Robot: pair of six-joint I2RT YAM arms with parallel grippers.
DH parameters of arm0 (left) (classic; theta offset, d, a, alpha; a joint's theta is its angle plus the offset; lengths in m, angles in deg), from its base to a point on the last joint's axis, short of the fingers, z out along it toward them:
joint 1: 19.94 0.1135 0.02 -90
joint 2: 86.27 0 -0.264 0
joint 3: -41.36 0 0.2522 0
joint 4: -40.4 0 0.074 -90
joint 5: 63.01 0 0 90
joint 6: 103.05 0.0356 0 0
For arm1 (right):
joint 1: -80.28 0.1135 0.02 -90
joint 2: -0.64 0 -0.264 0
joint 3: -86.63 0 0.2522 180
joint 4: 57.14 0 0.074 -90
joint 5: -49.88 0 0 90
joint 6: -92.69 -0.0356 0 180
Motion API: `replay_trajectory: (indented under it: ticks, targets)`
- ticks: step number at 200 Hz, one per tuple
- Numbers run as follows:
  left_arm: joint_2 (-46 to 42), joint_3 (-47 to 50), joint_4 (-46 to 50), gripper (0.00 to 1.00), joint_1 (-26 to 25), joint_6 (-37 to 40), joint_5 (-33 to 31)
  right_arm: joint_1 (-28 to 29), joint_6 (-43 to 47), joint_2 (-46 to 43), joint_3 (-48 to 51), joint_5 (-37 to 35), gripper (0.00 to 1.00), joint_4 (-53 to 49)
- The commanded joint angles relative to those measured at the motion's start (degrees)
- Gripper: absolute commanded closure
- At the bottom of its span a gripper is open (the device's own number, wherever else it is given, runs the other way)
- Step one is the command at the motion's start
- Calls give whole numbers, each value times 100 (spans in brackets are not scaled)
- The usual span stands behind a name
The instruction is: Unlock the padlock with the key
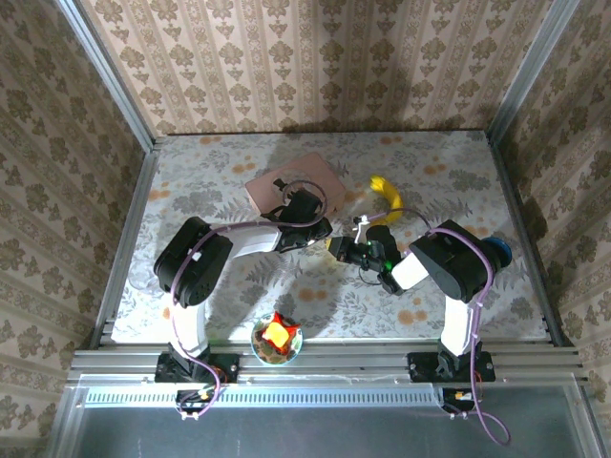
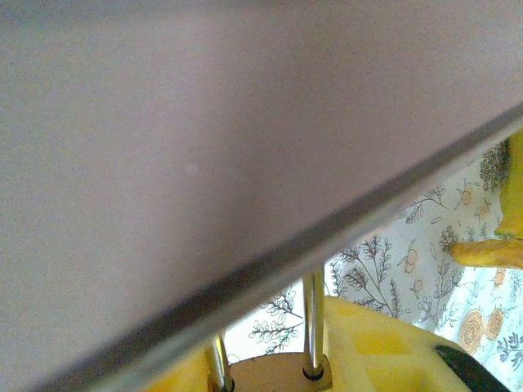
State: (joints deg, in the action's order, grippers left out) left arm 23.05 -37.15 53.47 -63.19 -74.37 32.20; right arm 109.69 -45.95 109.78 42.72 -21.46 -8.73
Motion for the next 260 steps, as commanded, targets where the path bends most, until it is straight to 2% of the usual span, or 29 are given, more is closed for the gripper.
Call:
replay_trajectory:
  ticks: [1, 34, 53, 76, 156, 194, 216, 228, 260]
  targets:
    - [-16, -32, 99, 100, -91, -20, 388, 21, -52, 115, -89, -7, 90, 311]
    - [33, -59, 113, 100, -140, -12, 461, 25, -66, 180, -292, -15, 90, 361]
    - [48, -95, 122, 100, -191, -3, 510, 12, -97, 229, -430, -16, 86, 355]
    - [79, -137, 131, 100, -234, 30, 551, 12, -128, 284, -531, -28, 100, 400]
    - [-5, 25, -71, 100, -241, -62, 577, -48, -75, 132, -501, -83, 100, 363]
    - [-168, 388, -795, 51, -140, -152, 549, -42, -40, 38, -415, -45, 100, 313]
    - [-306, 520, -947, 31, -94, -109, 421, -49, -56, 20, -396, -81, 100, 304]
    - [-395, 598, -1017, 26, -79, -62, 313, -48, -66, 35, -412, -75, 100, 287]
    - [-644, 900, -1202, 25, -22, 6, -69, -49, -106, 81, -495, -70, 100, 295]
